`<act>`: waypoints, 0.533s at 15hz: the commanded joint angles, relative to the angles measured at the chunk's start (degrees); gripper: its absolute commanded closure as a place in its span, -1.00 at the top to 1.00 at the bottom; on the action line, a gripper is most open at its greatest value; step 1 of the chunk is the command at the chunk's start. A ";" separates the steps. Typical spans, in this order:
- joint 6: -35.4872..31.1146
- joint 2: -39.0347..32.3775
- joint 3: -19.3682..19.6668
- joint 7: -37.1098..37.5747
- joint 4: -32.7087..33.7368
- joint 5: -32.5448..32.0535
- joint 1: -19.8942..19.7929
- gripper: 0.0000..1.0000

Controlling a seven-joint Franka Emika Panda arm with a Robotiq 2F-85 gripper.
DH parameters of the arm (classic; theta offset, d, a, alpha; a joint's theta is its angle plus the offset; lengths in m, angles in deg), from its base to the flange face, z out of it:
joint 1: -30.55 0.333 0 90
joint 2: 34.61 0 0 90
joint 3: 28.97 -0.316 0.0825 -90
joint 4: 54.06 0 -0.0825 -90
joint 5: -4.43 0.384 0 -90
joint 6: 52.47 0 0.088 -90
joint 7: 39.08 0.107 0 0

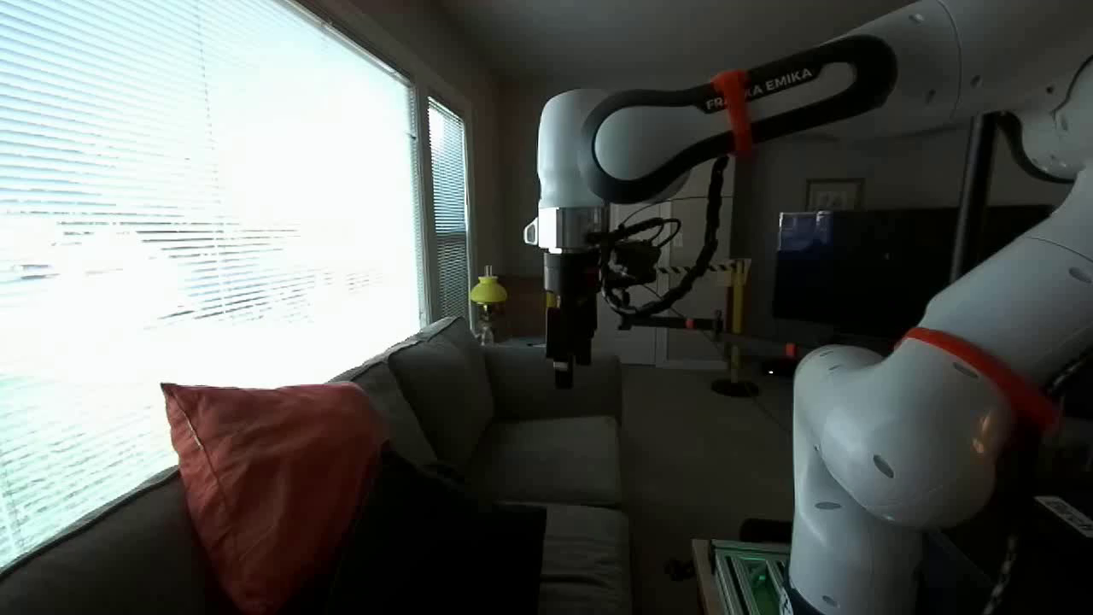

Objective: Move the blue and orange pillow to the left

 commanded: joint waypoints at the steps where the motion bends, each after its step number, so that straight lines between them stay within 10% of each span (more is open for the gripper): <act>1: 0.15 -0.02 0.20 0.14 0.13 -0.14 0.26 1.00; 8: -6.14 -3.99 -2.07 6.72 -0.78 -4.69 -3.18 1.00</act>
